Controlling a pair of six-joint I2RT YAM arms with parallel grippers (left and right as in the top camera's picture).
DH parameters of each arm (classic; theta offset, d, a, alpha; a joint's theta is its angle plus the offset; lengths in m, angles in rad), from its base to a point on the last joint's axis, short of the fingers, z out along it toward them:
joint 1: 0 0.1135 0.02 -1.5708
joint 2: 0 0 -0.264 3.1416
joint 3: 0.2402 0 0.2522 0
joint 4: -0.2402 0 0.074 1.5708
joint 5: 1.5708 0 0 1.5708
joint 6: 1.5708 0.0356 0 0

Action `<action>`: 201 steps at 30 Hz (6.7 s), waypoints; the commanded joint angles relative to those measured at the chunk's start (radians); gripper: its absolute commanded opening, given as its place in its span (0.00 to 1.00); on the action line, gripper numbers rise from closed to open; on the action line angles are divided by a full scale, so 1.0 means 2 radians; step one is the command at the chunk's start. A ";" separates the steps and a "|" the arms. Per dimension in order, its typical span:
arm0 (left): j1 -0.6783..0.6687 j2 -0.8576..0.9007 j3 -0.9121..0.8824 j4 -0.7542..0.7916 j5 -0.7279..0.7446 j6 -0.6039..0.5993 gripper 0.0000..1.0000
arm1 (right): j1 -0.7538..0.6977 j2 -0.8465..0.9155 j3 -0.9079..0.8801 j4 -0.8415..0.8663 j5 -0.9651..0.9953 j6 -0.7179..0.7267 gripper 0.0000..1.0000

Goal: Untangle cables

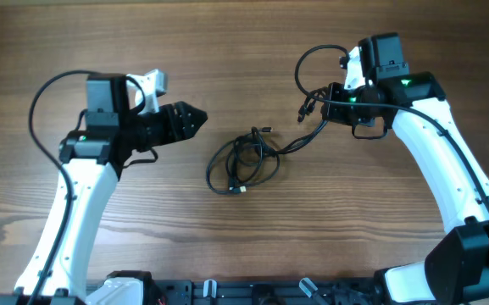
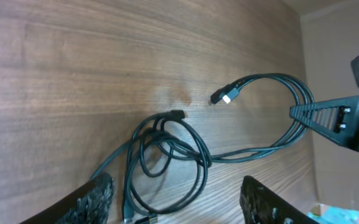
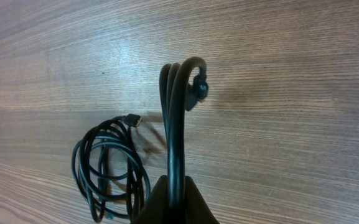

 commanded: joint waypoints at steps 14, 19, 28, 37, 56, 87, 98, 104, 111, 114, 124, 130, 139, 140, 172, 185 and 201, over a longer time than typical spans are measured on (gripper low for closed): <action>-0.178 0.183 0.010 0.186 -0.127 -0.160 0.59 | 0.000 0.006 0.001 0.003 0.001 -0.008 0.06; -0.209 0.207 0.010 0.190 -0.144 -0.211 0.60 | 0.000 0.006 0.001 0.005 0.001 -0.008 0.06; -0.227 0.239 0.010 0.226 -0.157 -0.277 0.46 | 0.000 0.006 0.001 0.005 0.001 -0.006 0.06; -0.193 0.205 0.010 0.262 -0.148 -0.250 0.04 | 0.000 0.007 -0.011 0.009 0.025 0.028 0.04; -0.003 0.003 0.010 0.299 0.225 -0.048 0.04 | -0.005 0.058 -0.015 0.011 0.065 0.122 0.04; -0.066 0.117 0.010 0.178 0.097 -0.143 0.04 | 0.017 0.005 0.027 0.010 -0.136 -0.132 0.53; -0.056 0.174 0.009 0.129 -0.011 -0.202 0.04 | 0.116 0.089 0.027 0.085 -0.113 -0.143 0.51; -0.028 0.174 0.010 0.141 0.038 -0.246 0.04 | 0.136 0.147 0.027 0.129 -0.157 -0.157 0.47; 0.009 0.174 0.010 0.172 0.162 -0.278 0.04 | 0.146 0.154 0.027 0.174 -0.216 -0.206 0.48; 0.010 0.174 0.010 0.184 0.184 -0.300 0.04 | 0.156 0.154 0.027 0.195 -0.216 -0.212 0.48; 0.010 0.174 0.010 0.216 0.227 -0.330 0.04 | 0.167 0.154 0.027 0.230 -0.110 -0.218 0.43; 0.010 0.174 0.010 0.217 0.233 -0.330 0.04 | 0.167 0.158 0.027 0.251 -0.083 -0.203 0.42; 0.010 0.174 0.010 0.229 0.235 -0.330 0.04 | 0.167 0.184 0.027 0.278 -0.084 -0.106 0.22; 0.010 0.174 0.010 0.232 0.235 -0.330 0.04 | 0.167 0.184 0.027 0.281 -0.085 -0.092 0.20; -0.089 0.032 0.011 0.129 -0.109 -0.034 0.35 | 0.151 0.121 0.028 0.066 0.044 -0.006 0.04; -0.128 0.084 0.007 0.066 -0.087 -0.041 0.43 | 0.149 0.119 0.035 0.074 -0.080 -0.024 0.04; -0.136 0.098 0.006 0.066 -0.089 -0.037 0.40 | 0.133 0.119 0.036 0.093 -0.150 -0.023 0.04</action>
